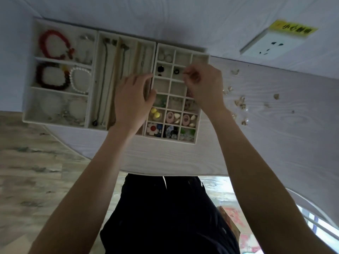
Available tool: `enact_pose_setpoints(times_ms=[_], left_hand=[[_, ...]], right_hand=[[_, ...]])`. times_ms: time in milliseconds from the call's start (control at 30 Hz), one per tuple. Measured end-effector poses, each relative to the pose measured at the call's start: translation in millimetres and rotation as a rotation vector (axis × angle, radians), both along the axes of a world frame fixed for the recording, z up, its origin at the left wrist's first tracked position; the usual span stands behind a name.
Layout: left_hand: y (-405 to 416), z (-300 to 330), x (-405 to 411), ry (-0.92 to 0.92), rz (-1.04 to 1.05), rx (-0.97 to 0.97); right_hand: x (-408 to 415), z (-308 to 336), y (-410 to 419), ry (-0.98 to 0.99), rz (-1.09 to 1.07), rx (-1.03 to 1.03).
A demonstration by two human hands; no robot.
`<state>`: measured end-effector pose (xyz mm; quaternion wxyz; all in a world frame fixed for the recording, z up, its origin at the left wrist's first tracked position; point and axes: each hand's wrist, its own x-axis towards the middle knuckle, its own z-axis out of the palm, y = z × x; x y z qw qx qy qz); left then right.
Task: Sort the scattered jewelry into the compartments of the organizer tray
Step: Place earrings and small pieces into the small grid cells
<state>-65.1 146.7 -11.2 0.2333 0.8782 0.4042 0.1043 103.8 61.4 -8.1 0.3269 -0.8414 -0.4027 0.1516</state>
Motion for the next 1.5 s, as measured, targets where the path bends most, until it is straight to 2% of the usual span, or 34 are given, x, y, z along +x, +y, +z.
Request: enact_pose_setpoints(times_ms=[133,367,633,767,1000,1167,1500], left_hand=[[10,-3,2,-0.012,-0.019,-0.035],[15,-6,0,-0.038,-0.054,-0.008],[17,-7,-1,-0.045,-0.082,-0.004],[18,-7,-2,-0.042,-0.08,-0.032],[19,-7,-2,-0.055,-0.085,-0.042],[21,-10,-2,-0.046,-0.09,-0.048],[21,-9,-2,-0.054,-0.093,-0.05]], right_hand=[[3,-8,8,-0.036,0.024,-0.118],[9,5,4,-0.121,-0.054,-0.041],[2,6,19,-0.365,0.059,-0.252],[-1,3,22,-0.472,0.016,-0.365],[-8,0,27,-0.532,-0.087,-0.339],[-9,-2,29,-0.553,-0.069,-0.361],[-9,1,20,-0.586,-0.091,-0.226]])
